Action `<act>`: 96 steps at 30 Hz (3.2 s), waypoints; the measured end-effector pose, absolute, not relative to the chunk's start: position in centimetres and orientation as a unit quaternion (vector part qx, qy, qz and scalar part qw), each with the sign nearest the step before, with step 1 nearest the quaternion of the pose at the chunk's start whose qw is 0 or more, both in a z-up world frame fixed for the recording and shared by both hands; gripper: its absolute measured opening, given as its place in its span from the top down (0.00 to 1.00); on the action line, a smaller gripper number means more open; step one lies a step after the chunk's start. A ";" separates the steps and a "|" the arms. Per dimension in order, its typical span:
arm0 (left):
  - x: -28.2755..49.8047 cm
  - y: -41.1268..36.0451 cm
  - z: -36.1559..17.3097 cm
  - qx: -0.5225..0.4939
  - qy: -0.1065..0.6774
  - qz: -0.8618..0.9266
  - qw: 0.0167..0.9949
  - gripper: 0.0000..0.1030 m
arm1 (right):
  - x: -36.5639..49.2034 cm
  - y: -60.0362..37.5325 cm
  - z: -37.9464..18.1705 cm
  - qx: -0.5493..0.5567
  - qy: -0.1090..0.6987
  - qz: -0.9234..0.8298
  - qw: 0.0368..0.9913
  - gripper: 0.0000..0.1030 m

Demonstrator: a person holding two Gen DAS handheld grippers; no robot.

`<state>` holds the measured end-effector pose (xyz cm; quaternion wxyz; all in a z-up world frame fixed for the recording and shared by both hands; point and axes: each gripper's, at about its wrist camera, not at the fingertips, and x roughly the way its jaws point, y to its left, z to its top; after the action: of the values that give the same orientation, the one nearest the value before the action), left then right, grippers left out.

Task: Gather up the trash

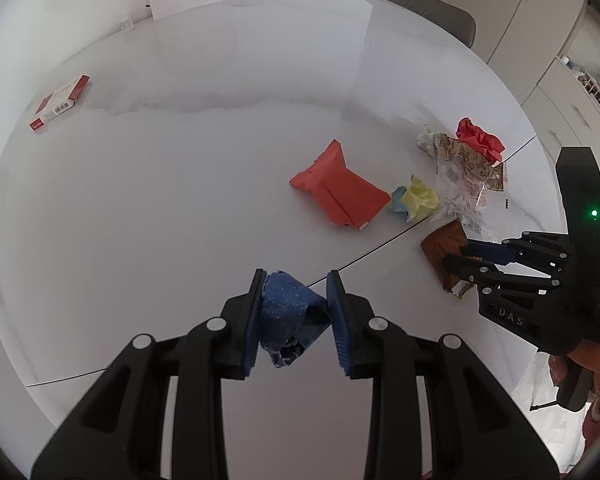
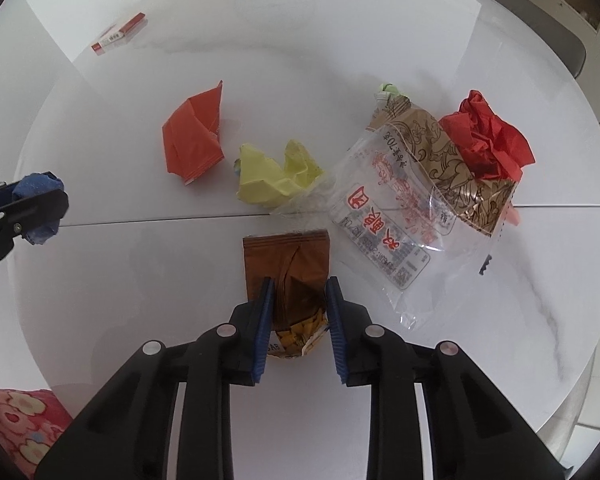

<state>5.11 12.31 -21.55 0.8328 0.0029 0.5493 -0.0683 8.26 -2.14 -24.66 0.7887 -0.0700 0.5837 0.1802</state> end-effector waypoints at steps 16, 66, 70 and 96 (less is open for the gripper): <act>3.1 2.1 -17.3 0.048 0.519 -0.181 0.834 0.71 | -3.1 -18.3 -15.6 0.117 0.527 0.118 0.833 0.75; -7.6 -27.4 -21.9 0.187 0.562 -0.370 0.716 0.08 | -14.0 -39.0 -18.9 0.152 0.532 -0.174 0.815 0.06; -7.3 -26.4 -21.2 0.178 0.559 -0.359 0.726 0.08 | -13.3 -38.0 -18.5 0.147 0.529 -0.164 0.820 0.06; 3.8 -0.3 -14.9 0.051 0.529 -0.128 0.838 0.08 | 1.2 -18.9 -17.0 0.175 0.519 0.028 0.836 0.03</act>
<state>3.78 -0.27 -14.94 0.8375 0.0513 0.5288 -0.1278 1.17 -18.92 -17.01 0.8362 0.1753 0.5188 0.0283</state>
